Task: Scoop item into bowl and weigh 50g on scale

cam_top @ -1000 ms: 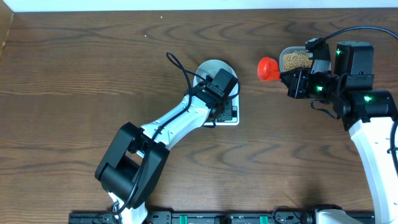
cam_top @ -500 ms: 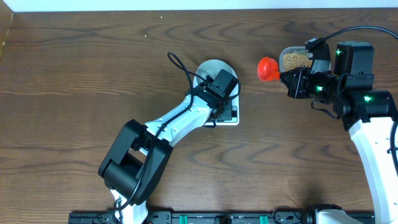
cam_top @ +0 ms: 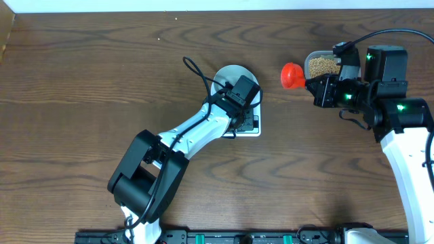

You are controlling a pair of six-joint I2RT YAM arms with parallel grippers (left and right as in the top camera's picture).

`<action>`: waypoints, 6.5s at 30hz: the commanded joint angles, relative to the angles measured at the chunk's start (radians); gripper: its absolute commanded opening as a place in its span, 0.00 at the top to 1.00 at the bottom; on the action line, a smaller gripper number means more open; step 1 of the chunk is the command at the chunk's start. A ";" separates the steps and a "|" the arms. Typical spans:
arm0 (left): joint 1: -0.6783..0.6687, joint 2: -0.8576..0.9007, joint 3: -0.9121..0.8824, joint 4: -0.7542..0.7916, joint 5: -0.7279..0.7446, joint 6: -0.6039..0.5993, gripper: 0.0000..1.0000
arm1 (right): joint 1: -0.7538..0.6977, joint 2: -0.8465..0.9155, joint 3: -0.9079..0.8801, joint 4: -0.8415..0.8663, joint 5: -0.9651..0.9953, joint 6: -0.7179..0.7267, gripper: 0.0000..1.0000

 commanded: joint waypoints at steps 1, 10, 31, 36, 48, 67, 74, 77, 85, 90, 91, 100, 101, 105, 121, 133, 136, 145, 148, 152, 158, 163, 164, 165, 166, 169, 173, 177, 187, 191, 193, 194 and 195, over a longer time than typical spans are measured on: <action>-0.003 0.015 -0.022 0.010 -0.024 -0.009 0.92 | -0.004 -0.014 0.017 -0.001 0.002 -0.015 0.99; -0.003 0.015 -0.051 0.044 -0.024 -0.013 0.93 | -0.004 -0.014 0.017 -0.002 0.002 -0.014 0.99; -0.003 0.075 -0.055 0.038 -0.016 -0.031 0.92 | -0.004 -0.014 0.017 -0.023 0.029 -0.038 0.99; -0.003 0.075 -0.055 0.024 0.002 -0.031 0.93 | -0.004 -0.014 0.017 -0.021 0.040 -0.048 0.99; -0.003 0.099 -0.055 0.011 0.001 -0.040 0.93 | -0.004 -0.014 0.017 -0.021 0.050 -0.056 0.99; 0.020 0.137 -0.054 -0.029 0.000 -0.110 0.93 | -0.004 -0.014 0.017 -0.029 0.046 -0.055 0.99; 0.019 0.121 -0.007 -0.033 0.069 -0.014 0.93 | -0.004 -0.014 0.017 -0.030 0.046 -0.055 0.99; 0.019 0.074 0.006 -0.072 0.091 0.001 0.93 | -0.004 -0.014 0.017 -0.030 0.047 -0.056 0.99; 0.017 -0.216 0.006 -0.152 0.108 0.054 0.93 | -0.004 -0.014 0.017 -0.014 0.076 -0.055 0.99; 0.017 -0.402 0.006 -0.179 0.100 0.133 0.93 | -0.004 -0.014 0.017 -0.005 0.080 -0.056 0.99; 0.017 -0.428 0.006 -0.193 0.097 0.156 0.93 | -0.004 -0.014 0.017 -0.002 0.083 -0.056 0.99; 0.018 -0.480 -0.003 -0.344 0.047 0.371 0.93 | -0.004 -0.014 0.017 0.042 0.092 -0.056 0.99; 0.021 -0.478 -0.005 -0.364 0.023 0.371 0.93 | -0.004 -0.014 0.017 0.044 0.101 -0.055 0.99; 0.053 -0.476 -0.005 -0.378 0.014 0.386 0.93 | -0.004 -0.013 0.017 0.050 0.126 -0.055 0.99; 0.118 -0.476 -0.005 -0.379 0.014 0.401 0.66 | -0.004 -0.013 0.017 0.049 0.126 -0.056 0.99; 0.118 -0.476 -0.005 -0.379 0.014 0.401 0.00 | -0.004 -0.013 0.017 0.038 0.126 -0.056 0.99; 0.118 -0.476 -0.005 -0.379 0.014 0.401 0.00 | -0.004 -0.013 0.017 0.038 0.126 -0.056 0.99; 0.118 -0.476 -0.005 -0.382 0.108 0.594 0.00 | -0.004 -0.013 0.017 0.025 0.126 -0.056 0.99; 0.118 -0.476 -0.005 -0.381 0.131 0.624 0.00 | -0.004 -0.013 0.017 0.022 0.128 -0.056 0.99; 0.118 -0.476 -0.005 -0.370 0.130 0.625 0.00 | -0.004 -0.013 0.017 0.022 0.128 -0.056 0.99; 0.118 -0.476 -0.005 -0.357 0.130 0.621 0.00 | -0.004 -0.013 0.017 0.022 0.128 -0.055 0.99; 0.118 -0.476 -0.005 -0.355 0.101 0.575 0.00 | -0.004 -0.013 0.017 0.022 0.129 -0.056 0.99; 0.118 -0.476 -0.005 -0.355 0.092 0.572 0.00 | -0.004 -0.013 0.017 0.022 0.128 -0.055 0.99; 0.118 -0.476 -0.005 -0.355 0.082 0.572 0.00 | -0.004 -0.013 0.017 0.022 0.129 -0.056 0.99; 0.118 -0.476 -0.005 -0.355 0.060 0.572 0.00 | -0.004 -0.013 0.017 0.022 0.129 -0.056 0.99; 0.118 -0.476 -0.005 -0.355 0.031 0.573 0.00 | -0.004 -0.013 0.017 0.022 0.129 -0.056 0.99; 0.118 -0.476 -0.005 -0.355 0.029 0.573 0.00 | -0.004 -0.013 0.017 0.022 0.129 -0.056 0.99; 0.118 -0.476 -0.005 -0.351 0.029 0.573 0.00 | -0.004 -0.013 0.017 0.023 0.129 -0.056 0.99; 0.118 -0.476 -0.005 -0.338 0.029 0.574 0.00 | -0.004 -0.013 0.017 0.022 0.129 -0.056 0.99; 0.118 -0.476 -0.005 -0.341 0.029 0.603 0.00 | -0.004 -0.013 0.017 0.022 0.129 -0.056 0.99; 0.120 -0.476 -0.005 -0.340 0.029 0.603 0.00 | -0.004 -0.013 0.017 0.022 0.129 -0.056 0.99; 0.124 -0.476 -0.005 -0.341 0.029 0.603 0.00 | -0.004 -0.013 0.017 0.021 0.129 -0.056 0.99; 0.130 -0.476 -0.005 -0.341 0.029 0.603 0.00 | -0.004 -0.013 0.017 0.021 0.129 -0.056 0.99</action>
